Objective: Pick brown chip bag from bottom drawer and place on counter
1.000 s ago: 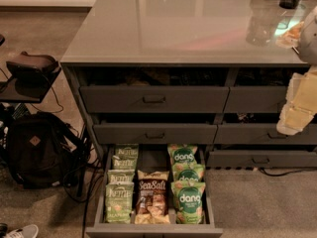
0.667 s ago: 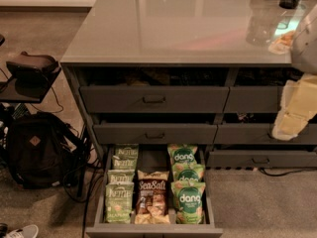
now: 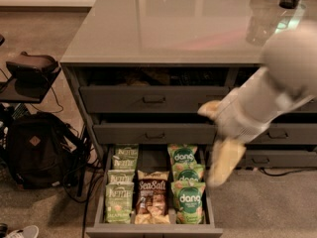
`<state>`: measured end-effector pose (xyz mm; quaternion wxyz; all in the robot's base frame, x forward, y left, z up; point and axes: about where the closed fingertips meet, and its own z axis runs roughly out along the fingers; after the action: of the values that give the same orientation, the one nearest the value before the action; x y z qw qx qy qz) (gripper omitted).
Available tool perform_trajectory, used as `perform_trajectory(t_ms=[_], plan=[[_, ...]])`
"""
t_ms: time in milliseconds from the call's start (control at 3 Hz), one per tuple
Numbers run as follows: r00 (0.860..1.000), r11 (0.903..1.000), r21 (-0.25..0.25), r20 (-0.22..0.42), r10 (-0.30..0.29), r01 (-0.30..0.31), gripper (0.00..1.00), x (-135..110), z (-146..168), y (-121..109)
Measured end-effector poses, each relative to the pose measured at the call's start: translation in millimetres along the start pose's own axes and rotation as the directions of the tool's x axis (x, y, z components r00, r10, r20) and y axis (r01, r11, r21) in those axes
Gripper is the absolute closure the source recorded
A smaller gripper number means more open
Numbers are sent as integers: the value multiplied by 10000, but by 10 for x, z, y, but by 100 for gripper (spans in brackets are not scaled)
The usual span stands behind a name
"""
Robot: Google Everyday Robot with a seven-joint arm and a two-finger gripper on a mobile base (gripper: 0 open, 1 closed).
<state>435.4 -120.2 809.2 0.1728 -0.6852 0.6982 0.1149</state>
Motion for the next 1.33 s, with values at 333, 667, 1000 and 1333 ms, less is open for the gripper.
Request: perform_trajectory(t_ms=[333,667,1000,1333], plan=[[9856,9889,-1482,1685,154,99,0,-169,1248,163],[9562,9839,-1772,2833,735,-232,0,-306,2141,-26],[9210,9793,-1648,3506,1697,-1176,0,-227,2863,-430],[8950,9701,-1780,3863,2231,-1650,0,40,3474,-669]])
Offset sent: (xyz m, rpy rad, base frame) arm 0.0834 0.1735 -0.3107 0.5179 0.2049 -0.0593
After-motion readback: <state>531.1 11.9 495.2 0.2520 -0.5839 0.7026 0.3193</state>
